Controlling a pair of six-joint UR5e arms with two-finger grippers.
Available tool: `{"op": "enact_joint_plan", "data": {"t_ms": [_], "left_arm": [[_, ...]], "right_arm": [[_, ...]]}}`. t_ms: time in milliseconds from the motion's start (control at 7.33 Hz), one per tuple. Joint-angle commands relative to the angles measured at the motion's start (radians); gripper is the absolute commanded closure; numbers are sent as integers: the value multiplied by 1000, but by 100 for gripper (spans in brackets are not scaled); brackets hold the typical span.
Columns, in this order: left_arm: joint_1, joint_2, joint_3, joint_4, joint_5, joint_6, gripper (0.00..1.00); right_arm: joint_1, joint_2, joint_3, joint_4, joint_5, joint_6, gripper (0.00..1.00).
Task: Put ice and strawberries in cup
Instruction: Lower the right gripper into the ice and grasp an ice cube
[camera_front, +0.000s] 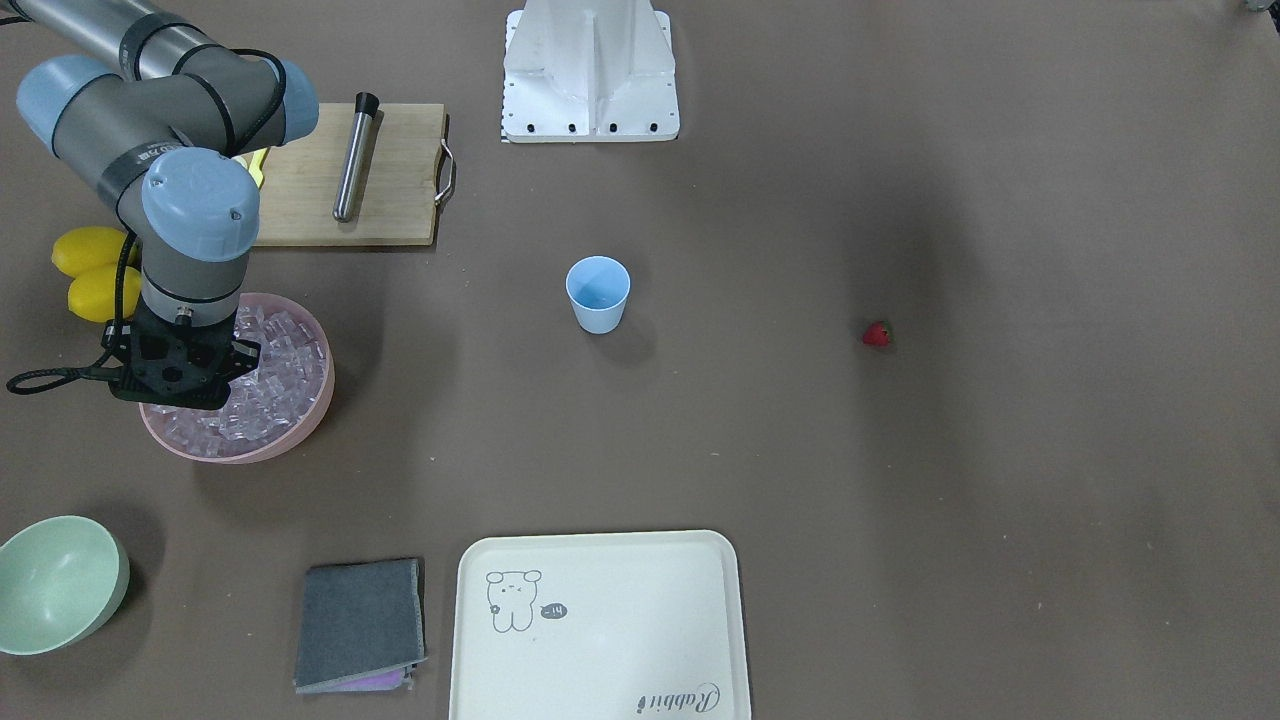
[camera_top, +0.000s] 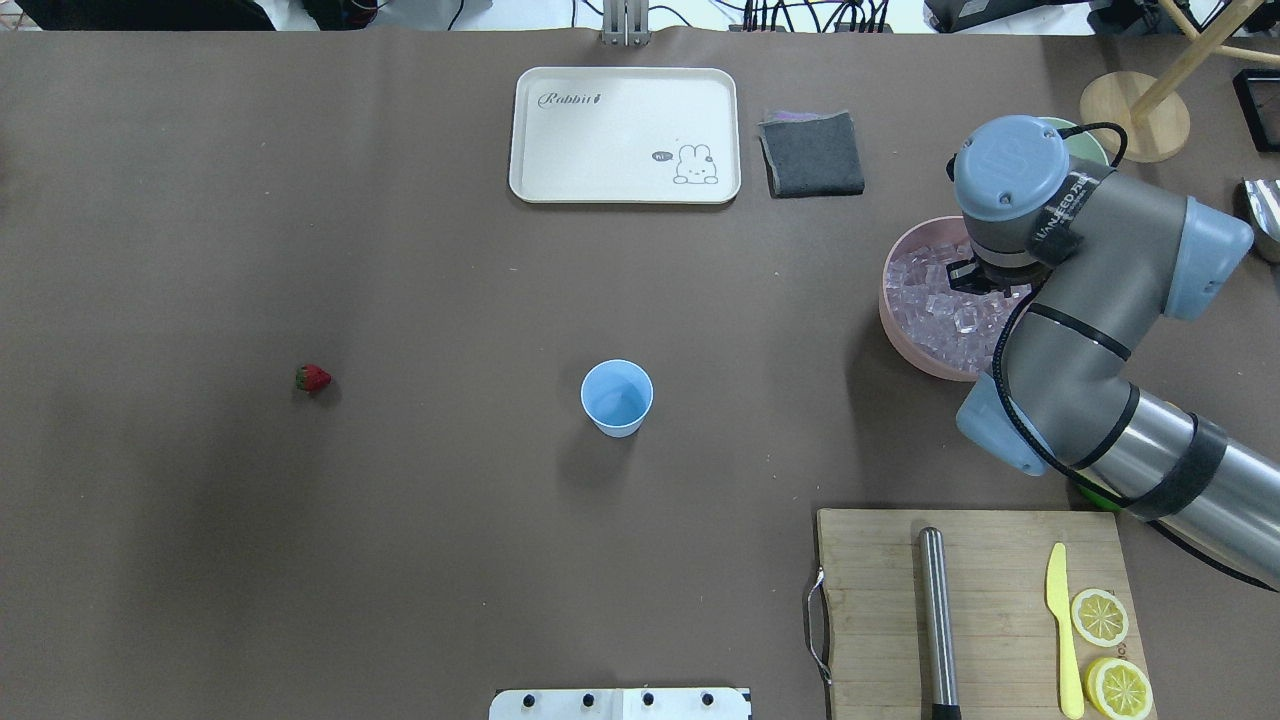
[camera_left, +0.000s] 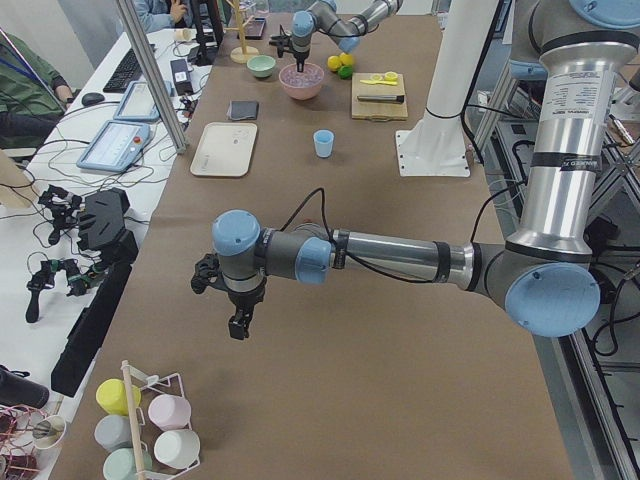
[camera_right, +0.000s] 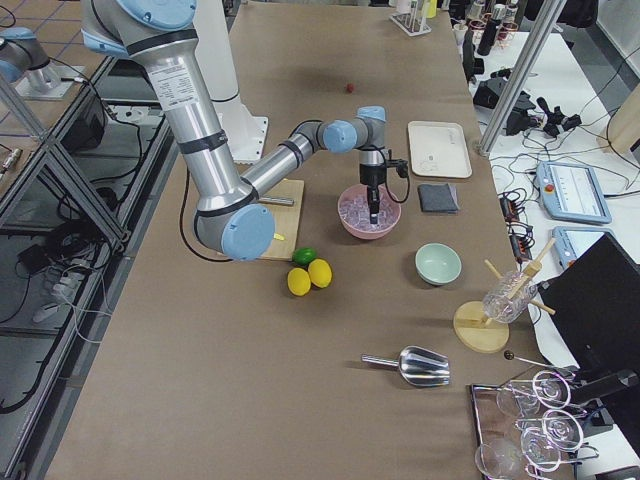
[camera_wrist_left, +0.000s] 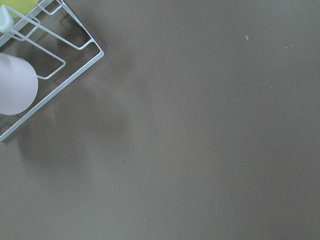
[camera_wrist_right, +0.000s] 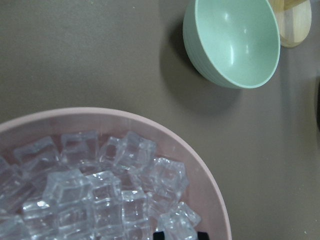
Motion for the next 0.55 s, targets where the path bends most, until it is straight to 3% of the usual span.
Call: {"op": "enact_joint_plan", "data": {"t_ms": [0,273,409], "left_arm": [[0,-2,7,0,0,2,2],[0,-9,18,0,0,4,2],[0,-11,18,0,0,4,2]], "right_arm": [[1,53,10,-42,19,1,97],[22,75,69,-29,124,1,99],[45,101,124,-25,246,4,100]]}}
